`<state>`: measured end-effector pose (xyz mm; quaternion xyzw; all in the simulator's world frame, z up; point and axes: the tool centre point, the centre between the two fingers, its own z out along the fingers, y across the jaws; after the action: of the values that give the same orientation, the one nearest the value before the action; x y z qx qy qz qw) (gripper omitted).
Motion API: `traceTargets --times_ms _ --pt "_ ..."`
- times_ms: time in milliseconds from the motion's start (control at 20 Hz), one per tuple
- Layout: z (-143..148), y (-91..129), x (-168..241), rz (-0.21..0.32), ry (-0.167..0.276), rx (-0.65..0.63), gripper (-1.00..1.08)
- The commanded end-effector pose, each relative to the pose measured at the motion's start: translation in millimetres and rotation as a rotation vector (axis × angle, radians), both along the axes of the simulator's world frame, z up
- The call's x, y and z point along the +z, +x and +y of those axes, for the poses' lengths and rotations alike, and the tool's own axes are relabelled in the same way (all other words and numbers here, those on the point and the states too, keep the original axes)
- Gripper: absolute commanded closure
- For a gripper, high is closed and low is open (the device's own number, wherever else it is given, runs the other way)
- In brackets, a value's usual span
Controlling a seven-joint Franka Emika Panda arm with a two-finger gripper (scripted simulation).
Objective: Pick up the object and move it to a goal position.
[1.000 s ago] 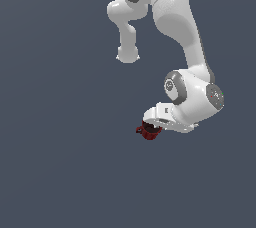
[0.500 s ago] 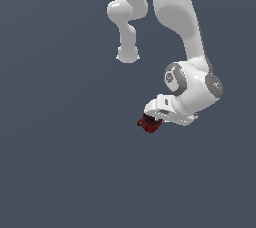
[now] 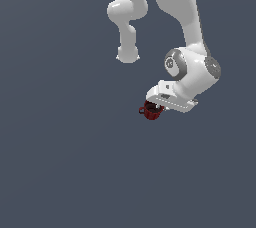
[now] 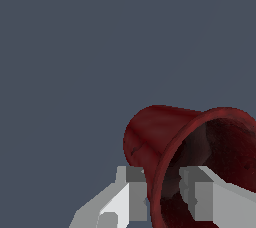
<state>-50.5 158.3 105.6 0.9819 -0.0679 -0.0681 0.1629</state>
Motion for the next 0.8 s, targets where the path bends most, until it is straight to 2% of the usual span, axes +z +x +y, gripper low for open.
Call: traceTargets --times_ms 0,400,750 --pt "2.4 -12.1 5.5 -0.003 0.001 0.000 1.08" --pt "7.7 -37.6 14.6 -0.002 0.000 0.000 1.08" --pt "9.1 -40.7 16.1 -0.002 0.000 0.000 1.08"
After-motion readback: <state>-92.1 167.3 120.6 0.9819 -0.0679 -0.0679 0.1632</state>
